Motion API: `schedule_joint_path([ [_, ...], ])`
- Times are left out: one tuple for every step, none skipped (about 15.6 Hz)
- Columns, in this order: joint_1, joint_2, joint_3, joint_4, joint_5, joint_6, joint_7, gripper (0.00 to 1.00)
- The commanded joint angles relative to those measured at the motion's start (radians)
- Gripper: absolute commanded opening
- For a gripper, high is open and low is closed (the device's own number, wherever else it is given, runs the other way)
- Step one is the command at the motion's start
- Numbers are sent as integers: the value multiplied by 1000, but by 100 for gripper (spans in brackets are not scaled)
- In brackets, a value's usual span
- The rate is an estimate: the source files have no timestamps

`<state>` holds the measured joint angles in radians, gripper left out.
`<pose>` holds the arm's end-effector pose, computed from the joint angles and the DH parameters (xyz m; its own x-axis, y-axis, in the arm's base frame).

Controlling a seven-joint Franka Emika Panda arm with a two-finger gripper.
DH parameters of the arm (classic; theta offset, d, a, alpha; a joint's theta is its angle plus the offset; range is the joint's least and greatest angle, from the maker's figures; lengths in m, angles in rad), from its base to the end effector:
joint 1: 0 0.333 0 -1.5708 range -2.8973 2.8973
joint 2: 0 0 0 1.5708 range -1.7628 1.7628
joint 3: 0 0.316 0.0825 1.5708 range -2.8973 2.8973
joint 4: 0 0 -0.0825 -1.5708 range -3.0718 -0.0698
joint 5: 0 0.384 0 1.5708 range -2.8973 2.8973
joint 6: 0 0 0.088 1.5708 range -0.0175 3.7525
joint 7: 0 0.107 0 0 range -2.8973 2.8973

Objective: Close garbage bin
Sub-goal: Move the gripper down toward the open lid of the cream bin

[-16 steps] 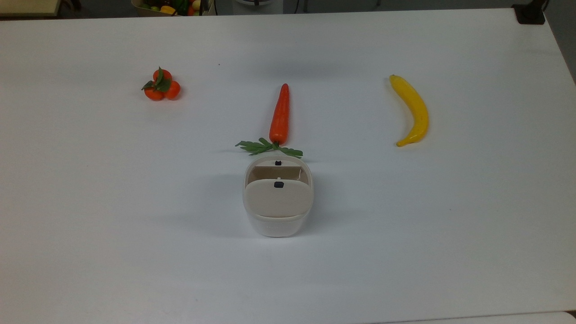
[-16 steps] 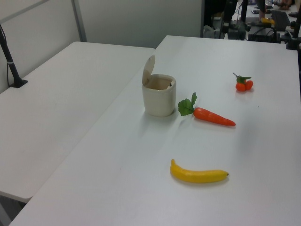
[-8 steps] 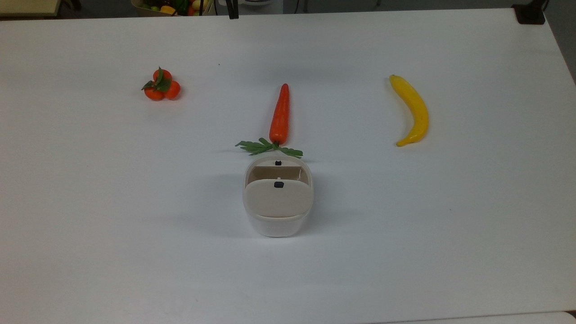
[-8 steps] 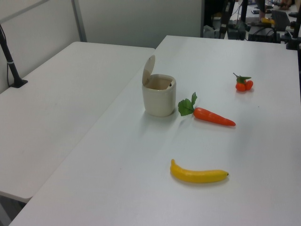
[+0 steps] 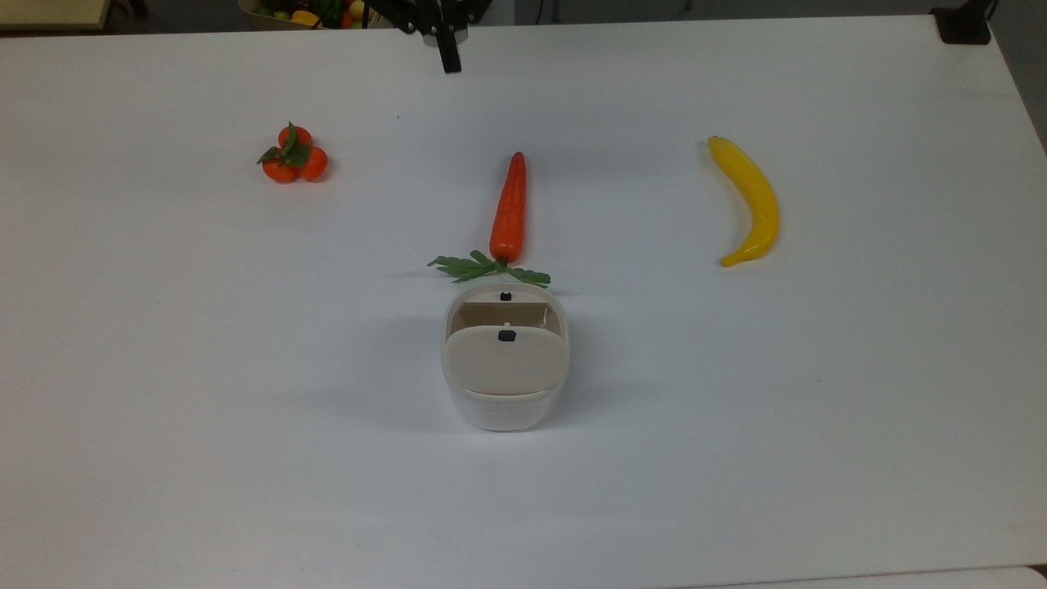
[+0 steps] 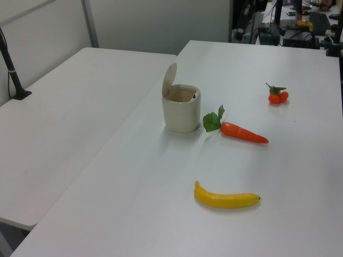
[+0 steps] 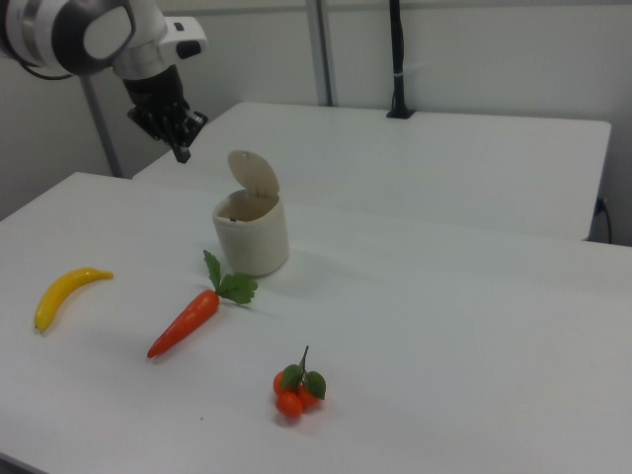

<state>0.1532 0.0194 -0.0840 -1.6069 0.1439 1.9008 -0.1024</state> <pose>0.5882 0.0517 0.6300 0.9520 0.1215 0.2809 0.1587 -0.9808 -0.1135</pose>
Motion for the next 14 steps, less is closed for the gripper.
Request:
schedule_joint_path([
  [17, 36, -17, -8, 26, 130, 58, 0],
  [19, 48, -17, -8, 26, 165, 78, 0],
  [22, 62, -17, -8, 26, 205, 104, 0],
  [26, 76, -17, -8, 26, 248, 130, 0],
  [28, 82, -17, -7, 25, 286, 151, 0],
  [28, 94, -17, -7, 25, 317, 170, 0],
  [28, 105, -17, -7, 26, 345, 187, 0],
  [28, 122, -17, 1, 26, 380, 206, 0],
  [31, 143, -17, 5, 14, 417, 228, 0],
  [43, 163, -17, 5, 8, 452, 237, 0],
  [54, 180, -17, 7, 10, 478, 239, 0],
  [55, 194, -17, 7, 10, 497, 239, 0],
  [55, 209, -17, 13, 10, 514, 239, 0],
  [54, 227, -17, 34, 10, 530, 239, 0],
])
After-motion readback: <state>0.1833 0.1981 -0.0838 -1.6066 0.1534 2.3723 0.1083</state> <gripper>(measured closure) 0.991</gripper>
